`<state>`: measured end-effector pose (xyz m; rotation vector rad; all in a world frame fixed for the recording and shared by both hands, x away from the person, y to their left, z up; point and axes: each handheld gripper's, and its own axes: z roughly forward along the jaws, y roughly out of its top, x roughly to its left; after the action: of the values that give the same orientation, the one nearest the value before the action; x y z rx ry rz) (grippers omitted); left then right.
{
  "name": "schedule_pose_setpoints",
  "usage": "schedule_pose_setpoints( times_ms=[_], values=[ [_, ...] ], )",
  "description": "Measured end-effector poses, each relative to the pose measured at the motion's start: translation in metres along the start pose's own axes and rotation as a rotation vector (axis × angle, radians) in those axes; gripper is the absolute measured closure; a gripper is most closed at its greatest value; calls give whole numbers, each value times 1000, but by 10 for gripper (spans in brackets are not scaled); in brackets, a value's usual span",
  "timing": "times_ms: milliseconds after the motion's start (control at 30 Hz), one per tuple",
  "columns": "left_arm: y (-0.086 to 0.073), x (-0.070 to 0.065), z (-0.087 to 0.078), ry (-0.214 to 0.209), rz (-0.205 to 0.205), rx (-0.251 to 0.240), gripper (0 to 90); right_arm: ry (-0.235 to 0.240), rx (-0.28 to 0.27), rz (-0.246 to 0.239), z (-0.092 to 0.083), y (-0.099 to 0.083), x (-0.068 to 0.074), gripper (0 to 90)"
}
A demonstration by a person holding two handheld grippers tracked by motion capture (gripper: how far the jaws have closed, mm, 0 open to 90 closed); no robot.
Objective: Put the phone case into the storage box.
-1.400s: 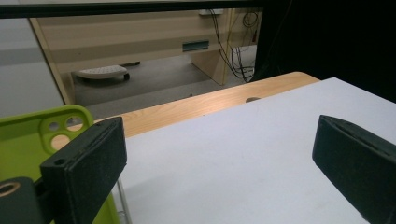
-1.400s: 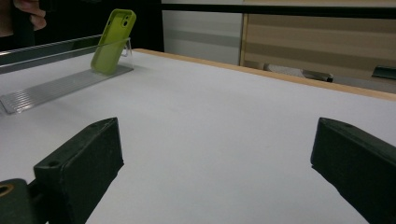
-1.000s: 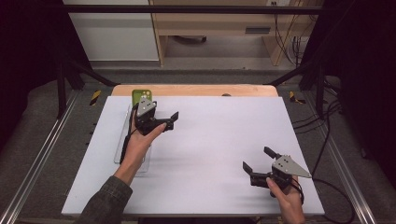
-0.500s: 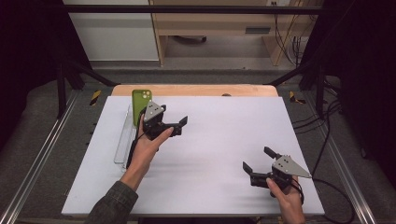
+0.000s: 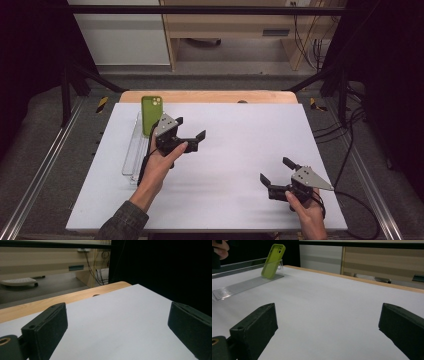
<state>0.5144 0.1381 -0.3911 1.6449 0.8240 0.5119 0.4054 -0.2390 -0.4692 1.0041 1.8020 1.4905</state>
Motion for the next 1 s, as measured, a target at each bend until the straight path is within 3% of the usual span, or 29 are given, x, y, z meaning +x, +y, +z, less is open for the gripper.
schedule_pose_setpoints(
  times_ms=[300, 1000],
  values=[
    [6, -3, -16, -7, 24, -24, 24, 3, 2, 4, 0, 0, 0, 21],
    [17, 12, -57, 24, 25, -68, 24, 2, 9, 6, 0, 0, 1, 22]
  ],
)
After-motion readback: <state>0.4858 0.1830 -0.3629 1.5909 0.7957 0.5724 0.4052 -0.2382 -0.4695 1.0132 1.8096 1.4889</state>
